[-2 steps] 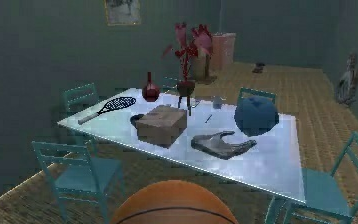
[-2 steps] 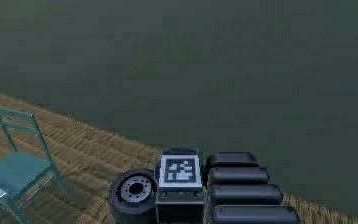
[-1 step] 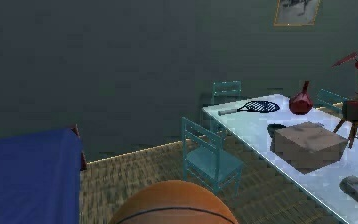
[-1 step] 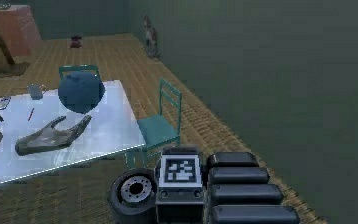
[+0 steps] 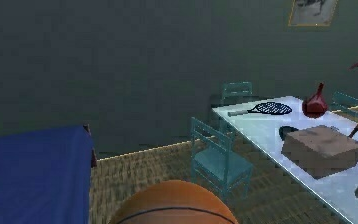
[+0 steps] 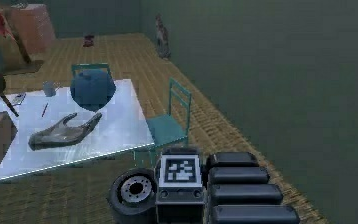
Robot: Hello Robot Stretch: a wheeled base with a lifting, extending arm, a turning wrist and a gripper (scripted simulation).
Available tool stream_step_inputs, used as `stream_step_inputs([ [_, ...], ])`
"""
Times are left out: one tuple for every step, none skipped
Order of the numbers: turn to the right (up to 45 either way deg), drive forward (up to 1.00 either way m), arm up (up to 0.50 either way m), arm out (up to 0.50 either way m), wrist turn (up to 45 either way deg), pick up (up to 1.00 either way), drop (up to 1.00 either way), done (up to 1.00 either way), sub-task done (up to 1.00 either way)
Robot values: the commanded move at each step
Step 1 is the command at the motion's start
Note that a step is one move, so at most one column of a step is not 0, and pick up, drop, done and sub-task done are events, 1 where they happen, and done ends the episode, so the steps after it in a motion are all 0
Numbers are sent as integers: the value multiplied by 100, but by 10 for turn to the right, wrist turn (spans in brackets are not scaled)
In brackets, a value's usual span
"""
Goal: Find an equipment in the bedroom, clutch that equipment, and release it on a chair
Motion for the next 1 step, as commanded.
stream_step_inputs([
  [0,70,0,0,0,0,0,0,0],
])
